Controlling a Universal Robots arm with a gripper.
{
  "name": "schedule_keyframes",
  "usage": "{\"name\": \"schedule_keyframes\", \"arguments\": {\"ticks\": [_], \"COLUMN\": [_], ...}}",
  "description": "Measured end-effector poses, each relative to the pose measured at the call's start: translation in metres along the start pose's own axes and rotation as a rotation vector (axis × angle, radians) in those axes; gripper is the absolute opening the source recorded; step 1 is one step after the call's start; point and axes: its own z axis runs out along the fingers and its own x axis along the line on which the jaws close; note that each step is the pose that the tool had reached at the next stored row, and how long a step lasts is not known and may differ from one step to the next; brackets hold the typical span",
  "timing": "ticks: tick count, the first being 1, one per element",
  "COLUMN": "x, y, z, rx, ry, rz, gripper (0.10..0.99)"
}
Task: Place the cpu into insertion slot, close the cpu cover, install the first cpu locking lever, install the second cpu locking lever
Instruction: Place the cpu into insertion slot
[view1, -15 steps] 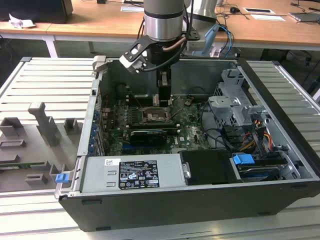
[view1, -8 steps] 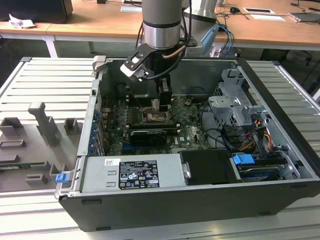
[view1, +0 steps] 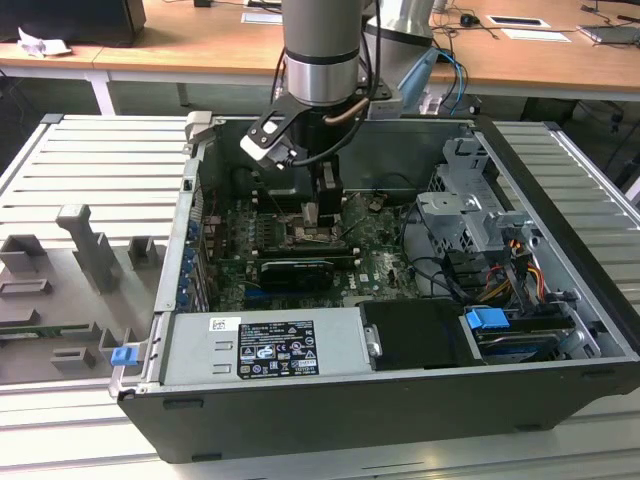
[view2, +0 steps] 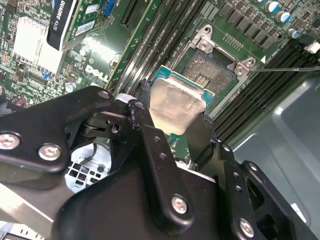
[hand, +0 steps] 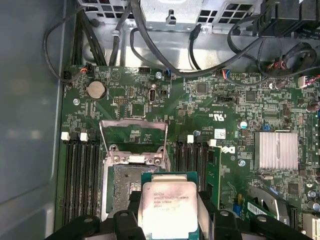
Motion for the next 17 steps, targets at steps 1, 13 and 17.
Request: {"name": "schedule_keyframes", "arguments": {"ticks": [1, 13, 17], "x": [0.0000, 0.0005, 0.0035], "y": [-0.0001, -0.0039, -0.0045], "z": [0.0004, 0.0085, 0.0131], "rx": [0.000, 0.000, 0.000], "ry": [-0.0001, -0.0019, -0.0018], "rz": [0.000, -0.002, -0.006], "gripper": [0.525, 0.525, 0.525]}}
